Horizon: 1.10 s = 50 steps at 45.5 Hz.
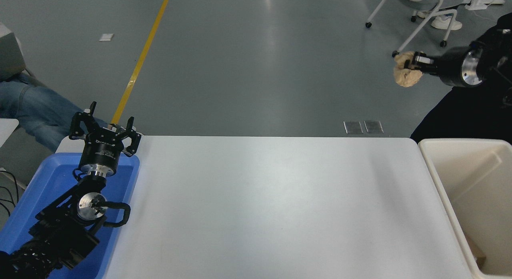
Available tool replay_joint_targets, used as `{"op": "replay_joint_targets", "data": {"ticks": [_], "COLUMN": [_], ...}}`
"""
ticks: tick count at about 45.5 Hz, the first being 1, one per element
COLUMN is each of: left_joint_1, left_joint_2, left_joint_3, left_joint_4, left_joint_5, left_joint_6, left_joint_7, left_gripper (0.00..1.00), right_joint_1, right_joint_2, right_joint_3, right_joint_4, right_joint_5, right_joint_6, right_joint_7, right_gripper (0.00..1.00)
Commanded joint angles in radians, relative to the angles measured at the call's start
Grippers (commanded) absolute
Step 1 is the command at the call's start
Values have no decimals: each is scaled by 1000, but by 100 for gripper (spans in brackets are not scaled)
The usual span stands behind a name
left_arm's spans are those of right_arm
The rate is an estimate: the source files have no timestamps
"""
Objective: Pick up paper ball place in dustbin
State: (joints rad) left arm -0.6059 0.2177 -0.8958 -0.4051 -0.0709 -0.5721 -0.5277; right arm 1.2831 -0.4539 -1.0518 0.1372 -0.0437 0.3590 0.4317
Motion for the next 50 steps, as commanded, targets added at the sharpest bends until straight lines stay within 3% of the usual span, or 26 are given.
{"op": "replay_joint_targets", "data": {"ticks": [1, 16, 21, 25, 28, 39, 43, 48, 50], "left_joint_1": [0, 0, 0, 0, 0, 0, 0, 0, 0], "left_joint_2": [0, 0, 0, 0, 0, 0, 0, 0, 0], "left_joint_3": [0, 0, 0, 0, 0, 0, 0, 0, 0], "left_joint_4": [0, 0, 0, 0, 0, 0, 0, 0, 0], "left_joint_5": [0, 0, 0, 0, 0, 0, 0, 0, 0], "left_joint_6": [0, 0, 0, 0, 0, 0, 0, 0, 0], "left_joint_7": [0, 0, 0, 0, 0, 0, 0, 0, 0], "left_gripper": [99, 99, 99, 99, 99, 99, 99, 99, 99], "right_joint_1": [-217, -533, -625, -653, -666, -689, -688, -679, -674], "right_joint_2": [-100, -178, -181, -181, -181, -173, -169, -157, -154], "right_joint_3": [117, 346, 400, 444, 470, 509, 512, 521, 521], "right_joint_4": [-172, -200, -200, -200, -200, -199, -196, -194, -194], "right_joint_5": [117, 120, 120, 123, 123, 128, 130, 131, 133], "right_joint_6": [-26, -137, -175, -184, -184, -186, -186, -189, -189], "right_joint_7": [-7, -14, -105, -172, -208, -225, -223, -222, -223], "right_gripper": [0, 1, 8, 21, 22, 23, 39, 88, 100]}}
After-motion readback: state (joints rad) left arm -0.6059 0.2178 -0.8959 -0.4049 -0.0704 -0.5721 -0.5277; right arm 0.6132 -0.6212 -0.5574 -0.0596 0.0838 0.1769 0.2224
